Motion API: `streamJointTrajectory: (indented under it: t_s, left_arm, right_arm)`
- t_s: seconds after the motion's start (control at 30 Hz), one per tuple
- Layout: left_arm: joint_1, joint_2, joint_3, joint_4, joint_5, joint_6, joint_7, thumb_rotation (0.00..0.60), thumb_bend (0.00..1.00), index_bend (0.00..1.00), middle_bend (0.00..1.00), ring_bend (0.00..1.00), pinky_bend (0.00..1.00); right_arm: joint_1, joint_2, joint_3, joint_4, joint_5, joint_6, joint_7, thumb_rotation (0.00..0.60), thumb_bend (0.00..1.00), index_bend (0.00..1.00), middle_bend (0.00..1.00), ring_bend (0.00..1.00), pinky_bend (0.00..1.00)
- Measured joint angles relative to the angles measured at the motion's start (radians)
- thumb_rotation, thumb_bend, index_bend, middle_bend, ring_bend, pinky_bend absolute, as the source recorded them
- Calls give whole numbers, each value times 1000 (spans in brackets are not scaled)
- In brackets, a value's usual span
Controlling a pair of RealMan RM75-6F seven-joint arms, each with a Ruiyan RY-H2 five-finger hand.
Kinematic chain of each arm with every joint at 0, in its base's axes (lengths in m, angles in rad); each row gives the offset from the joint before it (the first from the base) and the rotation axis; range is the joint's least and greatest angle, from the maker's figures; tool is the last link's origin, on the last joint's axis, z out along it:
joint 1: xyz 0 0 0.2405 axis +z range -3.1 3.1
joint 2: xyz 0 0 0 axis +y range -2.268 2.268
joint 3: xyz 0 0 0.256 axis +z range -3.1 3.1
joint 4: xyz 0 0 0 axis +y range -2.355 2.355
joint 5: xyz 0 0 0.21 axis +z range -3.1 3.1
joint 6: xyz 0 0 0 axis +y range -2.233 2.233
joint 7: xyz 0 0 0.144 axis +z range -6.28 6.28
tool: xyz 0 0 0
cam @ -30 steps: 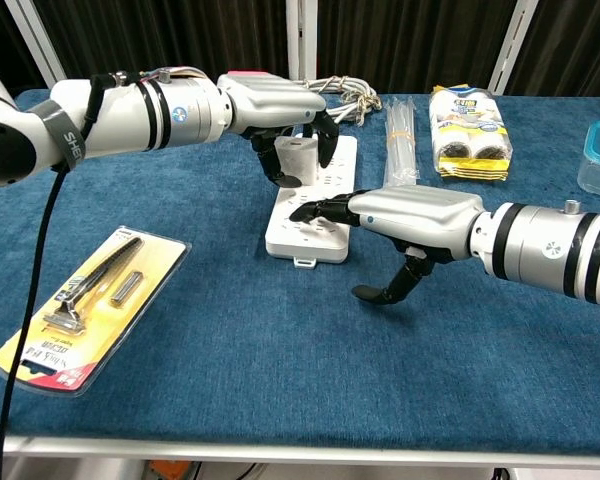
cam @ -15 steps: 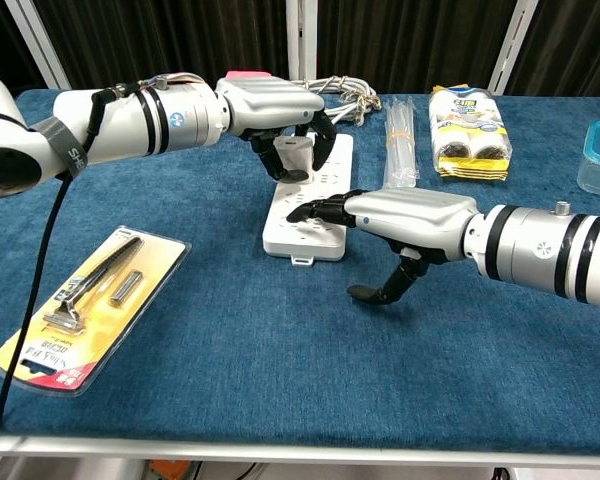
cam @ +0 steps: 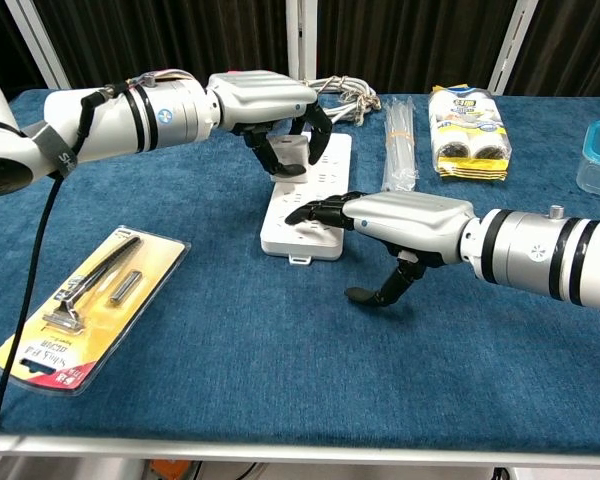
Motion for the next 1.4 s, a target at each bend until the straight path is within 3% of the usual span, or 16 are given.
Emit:
streamJointTrajectory:
  t_s: [0.43,0.93,1.4]
  left_arm:
    - [18,12,25,7,5,49,-1,600,500,655,793,761,939]
    - [31,34,16,-3,-11,98,27,600,506,685,828,802,968]
    - [71,123,3,-106,-25,171,141,600,505,676,813,785,948]
  right_arm:
    - [3,-2,-4,-4,5,8,-1,600,327,0,86,0,0]
    - [4,0,-6,-10,12,15,-6,600,327,0,86,0,0]
    - [0,5,-3,-26,-3,47,-3,600,327,0,85,0,0]
